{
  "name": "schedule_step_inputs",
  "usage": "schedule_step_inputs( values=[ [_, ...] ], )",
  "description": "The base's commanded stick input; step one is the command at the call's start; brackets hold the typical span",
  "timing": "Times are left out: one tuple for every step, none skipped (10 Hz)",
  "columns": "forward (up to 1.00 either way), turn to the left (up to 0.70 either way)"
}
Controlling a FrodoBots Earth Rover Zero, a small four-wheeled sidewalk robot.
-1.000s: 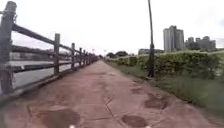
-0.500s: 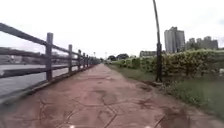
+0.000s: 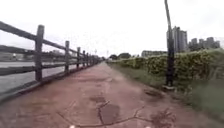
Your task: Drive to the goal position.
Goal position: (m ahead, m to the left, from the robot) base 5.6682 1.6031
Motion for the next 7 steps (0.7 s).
schedule_step_inputs(
  values=[
    [1.0,0.01],
    [1.0,0.01],
    [1.0,0.01],
    [1.0,0.01],
    [1.0,0.01],
    [1.0,0.01],
    [1.0,0.01]
  ],
)
